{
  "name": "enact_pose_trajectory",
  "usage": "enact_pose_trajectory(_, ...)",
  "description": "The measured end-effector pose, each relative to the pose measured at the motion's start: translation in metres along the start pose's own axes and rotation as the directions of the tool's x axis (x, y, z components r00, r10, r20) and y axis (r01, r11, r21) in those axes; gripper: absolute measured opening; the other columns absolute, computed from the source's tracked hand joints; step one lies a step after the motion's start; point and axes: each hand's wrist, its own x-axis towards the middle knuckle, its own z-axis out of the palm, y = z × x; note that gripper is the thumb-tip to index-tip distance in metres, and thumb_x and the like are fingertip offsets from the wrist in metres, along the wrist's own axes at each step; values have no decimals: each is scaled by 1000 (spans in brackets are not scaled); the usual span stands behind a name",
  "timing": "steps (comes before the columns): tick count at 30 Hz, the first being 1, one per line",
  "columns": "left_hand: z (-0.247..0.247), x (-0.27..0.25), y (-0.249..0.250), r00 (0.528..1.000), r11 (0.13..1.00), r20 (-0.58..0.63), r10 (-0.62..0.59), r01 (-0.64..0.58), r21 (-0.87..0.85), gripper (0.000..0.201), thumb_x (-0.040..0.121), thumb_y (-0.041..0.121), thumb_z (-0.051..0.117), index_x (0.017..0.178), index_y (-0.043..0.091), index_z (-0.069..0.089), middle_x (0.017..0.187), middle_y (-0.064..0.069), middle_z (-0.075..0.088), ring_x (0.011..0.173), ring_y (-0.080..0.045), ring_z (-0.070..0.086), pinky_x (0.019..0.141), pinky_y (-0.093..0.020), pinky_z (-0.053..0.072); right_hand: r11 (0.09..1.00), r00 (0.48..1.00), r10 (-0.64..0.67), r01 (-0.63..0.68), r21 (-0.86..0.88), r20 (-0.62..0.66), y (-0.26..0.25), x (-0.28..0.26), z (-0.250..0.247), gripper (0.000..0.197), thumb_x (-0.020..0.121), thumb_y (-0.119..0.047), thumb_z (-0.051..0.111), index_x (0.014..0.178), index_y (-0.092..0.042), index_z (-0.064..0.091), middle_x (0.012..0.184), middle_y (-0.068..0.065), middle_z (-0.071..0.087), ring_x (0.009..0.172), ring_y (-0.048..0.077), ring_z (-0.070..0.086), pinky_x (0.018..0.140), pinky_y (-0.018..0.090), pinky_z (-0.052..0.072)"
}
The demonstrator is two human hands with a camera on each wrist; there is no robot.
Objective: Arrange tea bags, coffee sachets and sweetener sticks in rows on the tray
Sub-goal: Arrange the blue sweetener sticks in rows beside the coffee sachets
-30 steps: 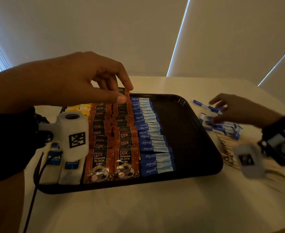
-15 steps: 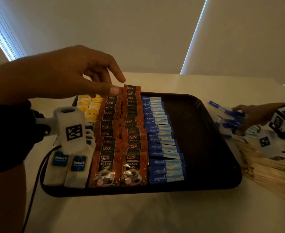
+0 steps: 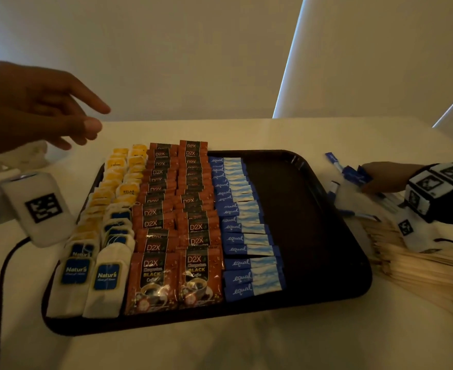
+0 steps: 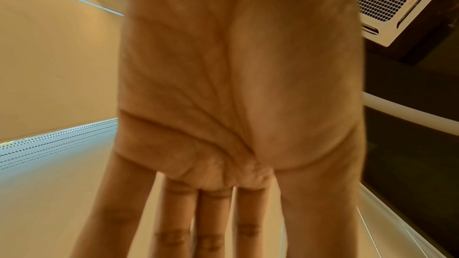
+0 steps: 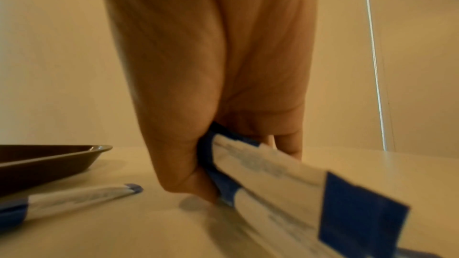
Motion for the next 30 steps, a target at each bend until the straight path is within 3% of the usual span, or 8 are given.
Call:
enact_pose_trajectory(3, 1, 0, -2, 1000, 1000, 17, 6, -7, 4, 69, 45, 86, 64, 102, 47, 63, 87, 5, 73, 76, -11, 71, 59, -30, 58, 995, 1000, -7, 9, 97, -27, 3, 0, -4, 25, 98, -14, 46, 74, -8, 48, 72, 7, 48, 64, 18, 44, 59, 29, 33)
enact_pose_trajectory(8, 5, -1, -1, 1000, 1000, -4, 21, -21, 5, 66, 48, 85, 65, 101, 46, 64, 85, 5, 73, 75, -11, 71, 62, -37, 59, 961, 989, 29, 13, 275, -148, 5, -17, -22, 26, 98, -19, 47, 84, 2, 55, 75, 15, 51, 67, 24, 45, 64, 34, 32)
enact_pose_trajectory(12, 10, -1, 6, 999, 999, -16, 43, -43, 5, 43, 60, 67, 70, 98, 47, 65, 81, 6, 73, 74, -11, 71, 65, -42, 59, 836, 946, -37, 205, 509, -321, -13, -45, -35, 26, 99, -18, 43, 95, 3, 57, 79, 17, 50, 70, 26, 43, 63, 33, 33)
enact_pose_trajectory(14, 12, -2, 12, 998, 998, 11, 63, -63, 15, 60, 52, 82, 65, 99, 46, 64, 82, 7, 73, 75, -10, 71, 62, -34, 59, 678, 907, -80, 353, 644, -412, -36, -66, -42, 22, 99, -17, 40, 82, -11, 53, 74, 11, 49, 66, 21, 43, 60, 32, 35)
enact_pose_trajectory(18, 23, -2, 30, 994, 994, 31, 105, -106, 26, 65, 50, 88, 58, 99, 47, 64, 83, 6, 73, 75, -9, 71, 65, -33, 59, 146, 822, -191, 564, 813, -536, -102, -107, -52, 25, 98, -9, 35, 78, -15, 48, 74, 3, 55, 78, 17, 65, 74, 34, 57)
enact_pose_trajectory(23, 45, 1, 55, 983, 983, -1, 183, -183, -7, 35, 72, 62, 64, 95, 35, 67, 79, 4, 71, 73, -8, 69, 65, -18, 56, -473, 752, -271, 440, 763, -601, -184, -126, -60, 27, 97, -2, 31, 78, -13, 46, 59, -2, 40, 50, 12, 53, 71, 40, 59)
enact_pose_trajectory(26, 57, 2, 65, 978, 979, -45, 205, -206, -11, 28, 79, 54, 65, 94, 31, 67, 76, 5, 70, 70, -7, 68, 63, -17, 53, -622, 740, -317, 309, 719, -593, -219, -127, -59, 21, 97, -5, 34, 81, -13, 45, 60, -2, 36, 47, 12, 45, 63, 33, 55)
enact_pose_trajectory(30, 69, 4, 74, 970, 971, -63, 234, -236, -35, 41, 71, 65, 52, 88, 31, 67, 74, 5, 69, 66, -7, 66, 56, -19, 53, -662, 765, -278, 286, 693, -581, -248, -127, -57, 11, 99, -11, 36, 91, -13, 44, 68, 3, 33, 59, 18, 39, 53, 28, 49)
